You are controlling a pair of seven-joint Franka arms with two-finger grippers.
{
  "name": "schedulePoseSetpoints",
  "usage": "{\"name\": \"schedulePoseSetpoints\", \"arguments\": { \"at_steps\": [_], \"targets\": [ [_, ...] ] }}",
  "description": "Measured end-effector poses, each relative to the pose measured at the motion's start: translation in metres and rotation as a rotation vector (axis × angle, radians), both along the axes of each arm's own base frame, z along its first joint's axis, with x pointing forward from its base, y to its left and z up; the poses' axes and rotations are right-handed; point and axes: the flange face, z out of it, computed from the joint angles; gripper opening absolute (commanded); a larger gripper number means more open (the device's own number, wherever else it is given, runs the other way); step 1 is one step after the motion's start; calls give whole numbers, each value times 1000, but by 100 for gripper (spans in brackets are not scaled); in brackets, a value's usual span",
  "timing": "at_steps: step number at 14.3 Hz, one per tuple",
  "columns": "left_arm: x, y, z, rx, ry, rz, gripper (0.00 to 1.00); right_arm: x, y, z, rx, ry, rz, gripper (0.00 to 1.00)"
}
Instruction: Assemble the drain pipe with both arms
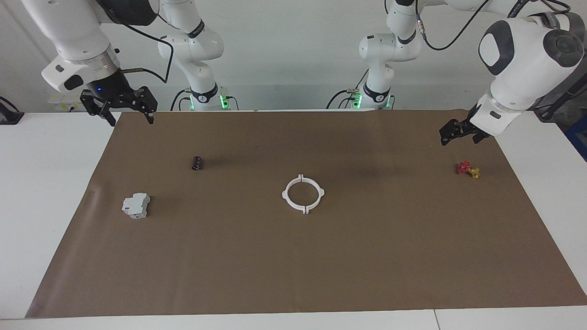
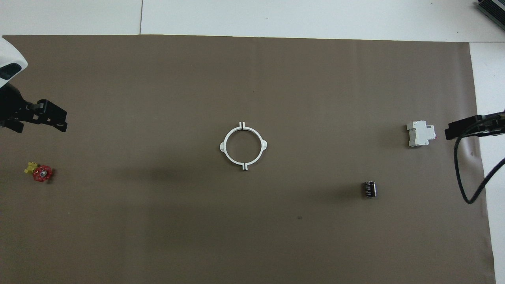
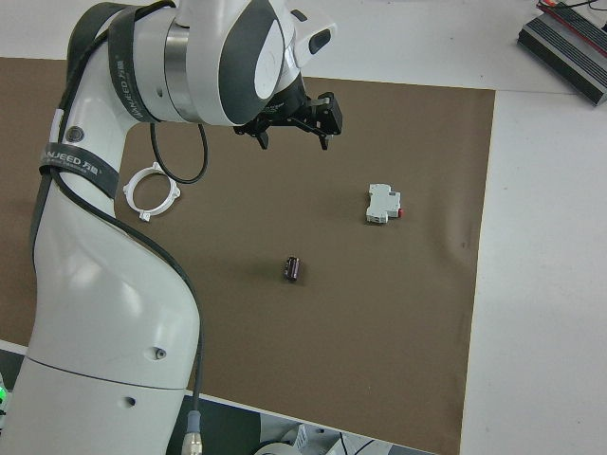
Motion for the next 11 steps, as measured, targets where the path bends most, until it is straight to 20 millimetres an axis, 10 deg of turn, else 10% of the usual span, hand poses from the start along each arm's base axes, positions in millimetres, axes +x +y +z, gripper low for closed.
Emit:
{"name": "schedulePoseSetpoints", "arguments": {
  "at_steps": [11],
  "targets": [
    [-14, 20, 13, -2, 37, 35, 100, 0, 0, 0, 0, 0, 0, 100]
  ]
}}
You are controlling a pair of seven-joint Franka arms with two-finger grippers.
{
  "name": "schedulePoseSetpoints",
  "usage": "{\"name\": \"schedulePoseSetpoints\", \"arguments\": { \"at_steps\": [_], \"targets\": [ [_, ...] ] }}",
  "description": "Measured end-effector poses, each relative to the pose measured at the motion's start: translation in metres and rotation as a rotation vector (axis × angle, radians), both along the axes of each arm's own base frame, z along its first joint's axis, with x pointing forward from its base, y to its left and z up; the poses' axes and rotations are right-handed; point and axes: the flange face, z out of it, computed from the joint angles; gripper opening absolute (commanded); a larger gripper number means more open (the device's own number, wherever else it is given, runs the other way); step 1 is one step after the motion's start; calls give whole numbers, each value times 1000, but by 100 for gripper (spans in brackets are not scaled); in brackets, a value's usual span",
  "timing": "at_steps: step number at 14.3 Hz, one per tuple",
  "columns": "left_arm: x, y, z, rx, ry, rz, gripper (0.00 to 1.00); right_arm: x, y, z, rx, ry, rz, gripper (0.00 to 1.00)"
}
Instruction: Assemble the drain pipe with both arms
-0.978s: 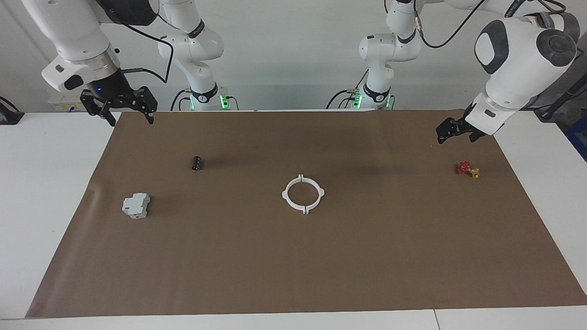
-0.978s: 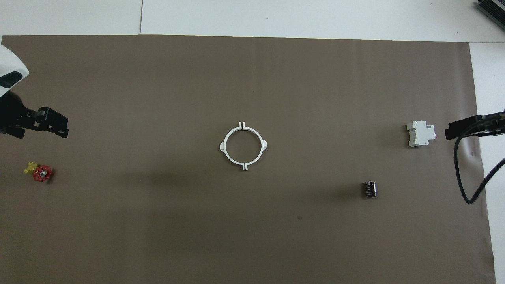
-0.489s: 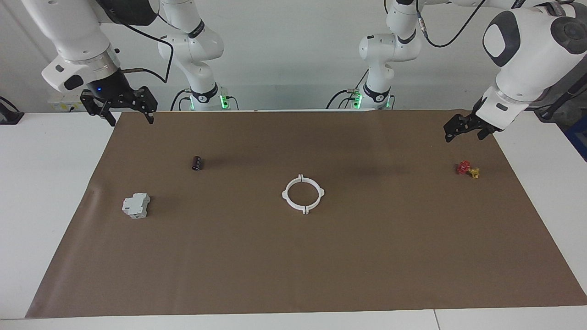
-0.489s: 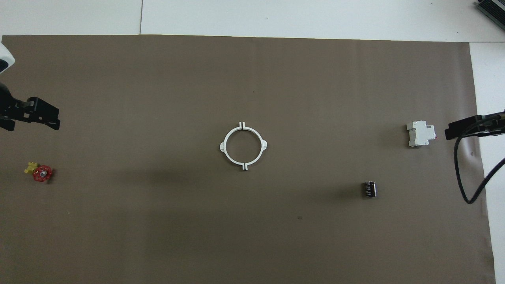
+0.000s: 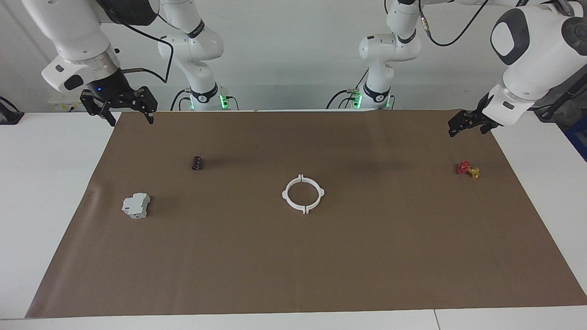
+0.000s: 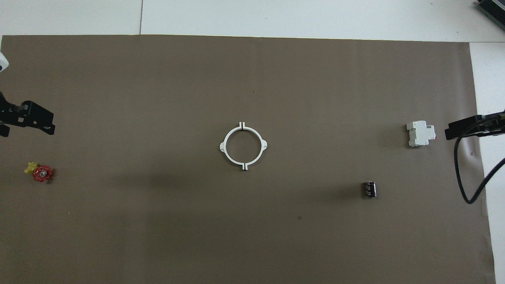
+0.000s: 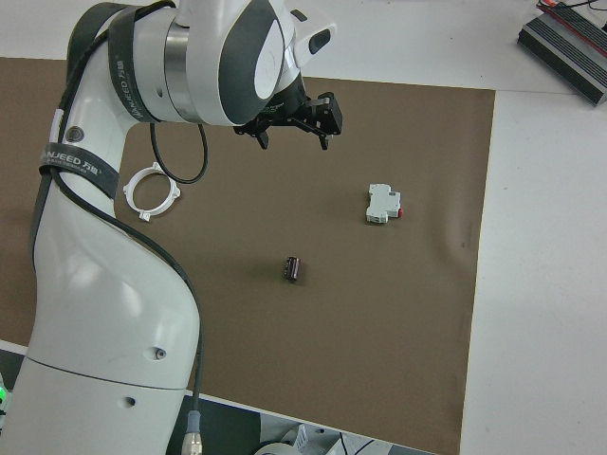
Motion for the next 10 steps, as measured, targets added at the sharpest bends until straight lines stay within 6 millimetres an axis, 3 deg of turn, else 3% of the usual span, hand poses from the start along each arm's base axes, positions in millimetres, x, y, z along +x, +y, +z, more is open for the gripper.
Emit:
{"name": "schedulePoseSetpoints", "arguments": {
  "at_steps": [10],
  "targets": [
    [5, -7, 22, -12, -120, -99, 100, 0, 0, 0, 0, 0, 0, 100]
  ]
}}
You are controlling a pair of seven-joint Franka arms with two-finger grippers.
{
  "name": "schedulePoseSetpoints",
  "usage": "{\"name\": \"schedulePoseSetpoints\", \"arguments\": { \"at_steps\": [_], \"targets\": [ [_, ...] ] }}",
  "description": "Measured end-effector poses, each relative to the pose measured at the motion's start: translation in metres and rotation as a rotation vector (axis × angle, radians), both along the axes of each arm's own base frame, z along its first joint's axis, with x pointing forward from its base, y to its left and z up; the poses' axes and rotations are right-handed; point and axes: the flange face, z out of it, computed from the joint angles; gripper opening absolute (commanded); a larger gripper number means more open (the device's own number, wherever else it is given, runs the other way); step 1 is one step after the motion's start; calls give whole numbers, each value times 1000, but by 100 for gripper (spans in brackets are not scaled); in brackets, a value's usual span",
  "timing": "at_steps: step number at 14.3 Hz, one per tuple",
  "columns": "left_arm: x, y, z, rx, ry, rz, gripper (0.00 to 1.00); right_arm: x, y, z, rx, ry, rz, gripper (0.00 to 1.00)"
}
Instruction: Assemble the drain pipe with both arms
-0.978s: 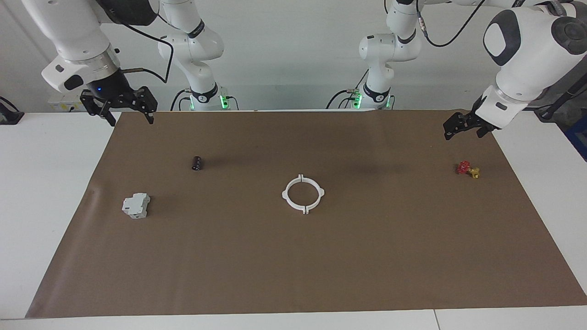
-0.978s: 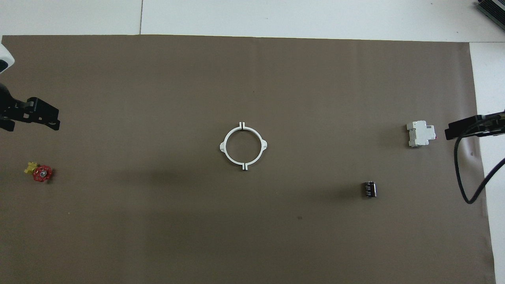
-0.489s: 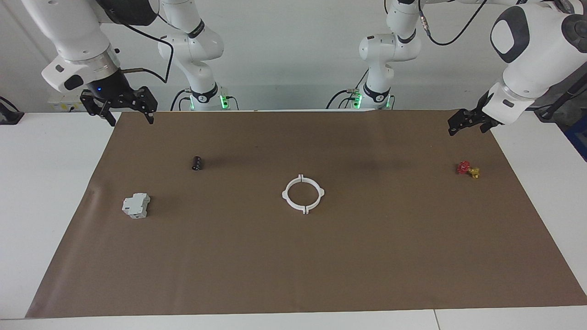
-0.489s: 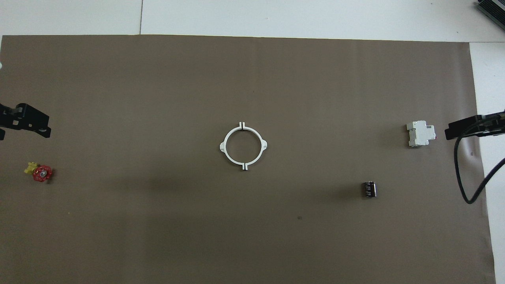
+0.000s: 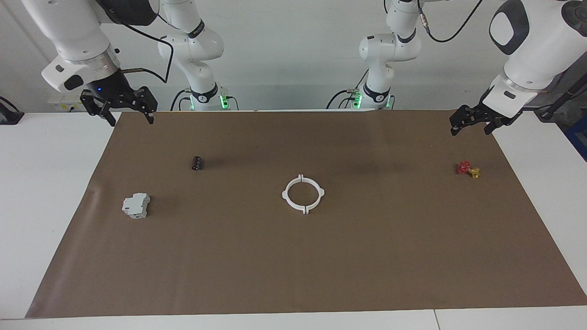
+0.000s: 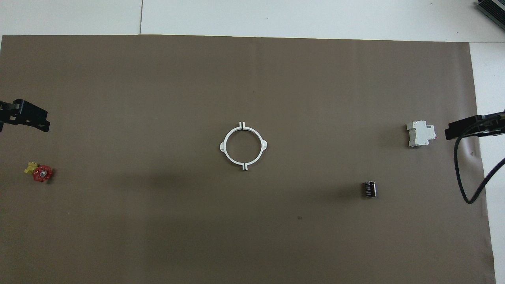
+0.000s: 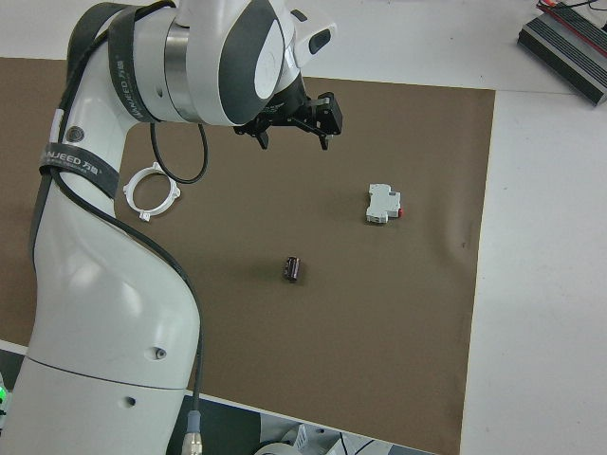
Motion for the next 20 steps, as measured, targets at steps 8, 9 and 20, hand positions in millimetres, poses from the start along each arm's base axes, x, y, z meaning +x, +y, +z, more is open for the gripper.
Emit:
{"name": "schedulePoseSetpoints", "arguments": {
  "at_steps": [8, 9, 20],
  "targets": [
    [4, -6, 2, -23, -31, -20, 100, 0, 0, 0, 0, 0, 0, 100],
    [4, -7, 3, -23, -38, -22, 100, 0, 0, 0, 0, 0, 0, 100],
    [6, -11, 0, -22, -48, 12, 100, 0, 0, 0, 0, 0, 0, 100]
  ]
}}
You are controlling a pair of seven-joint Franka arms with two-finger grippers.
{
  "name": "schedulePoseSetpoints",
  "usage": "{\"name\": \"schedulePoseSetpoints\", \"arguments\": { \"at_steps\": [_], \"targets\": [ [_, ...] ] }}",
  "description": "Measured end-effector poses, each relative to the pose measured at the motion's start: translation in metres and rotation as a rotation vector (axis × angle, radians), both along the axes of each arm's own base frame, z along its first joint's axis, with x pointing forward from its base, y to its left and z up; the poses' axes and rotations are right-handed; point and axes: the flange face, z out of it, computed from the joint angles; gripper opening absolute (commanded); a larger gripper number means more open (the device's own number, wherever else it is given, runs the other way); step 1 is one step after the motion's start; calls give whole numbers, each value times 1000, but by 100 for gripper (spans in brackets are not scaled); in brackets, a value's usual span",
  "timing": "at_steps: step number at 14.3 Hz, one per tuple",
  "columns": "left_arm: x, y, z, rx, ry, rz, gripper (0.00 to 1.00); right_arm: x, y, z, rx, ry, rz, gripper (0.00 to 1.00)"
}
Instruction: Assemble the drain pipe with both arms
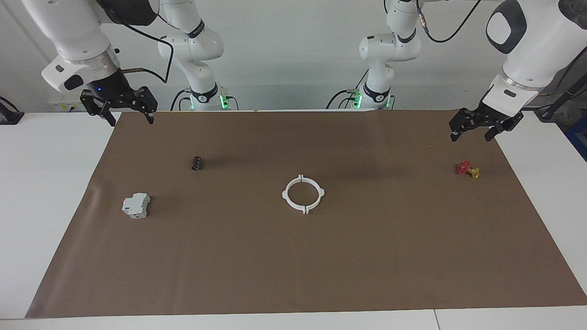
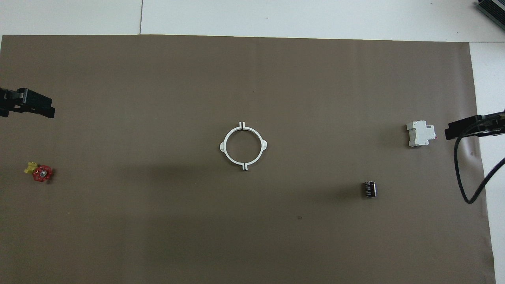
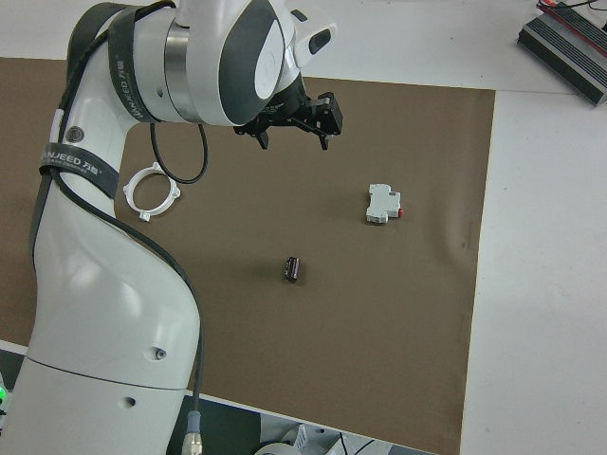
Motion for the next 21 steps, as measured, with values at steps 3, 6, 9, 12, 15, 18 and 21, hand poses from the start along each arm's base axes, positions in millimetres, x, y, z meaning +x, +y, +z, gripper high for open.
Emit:
{"name": "schedulePoseSetpoints", "arguments": {
  "at_steps": [3, 6, 9, 12, 15, 18, 21],
  "targets": [
    [-2, 3, -14, 1, 32, 9, 100, 0, 0, 0, 0, 0, 0, 100],
    [-13, 6, -17, 0, 46, 15, 100, 0, 0, 0, 0, 0, 0, 100],
    [-24, 5, -18, 0, 58, 35, 100, 0, 0, 0, 0, 0, 0, 100],
    [-26, 3, -18, 1, 65, 52, 100, 0, 0, 0, 0, 0, 0, 100],
    [-28, 3, -18, 1, 72, 55, 100, 0, 0, 0, 0, 0, 0, 100],
    [-30, 3, -18, 2, 83, 56, 100, 0, 0, 0, 0, 0, 0, 100],
    [-30, 3, -17, 2, 84, 57, 100, 0, 0, 0, 0, 0, 0, 100]
  ]
}}
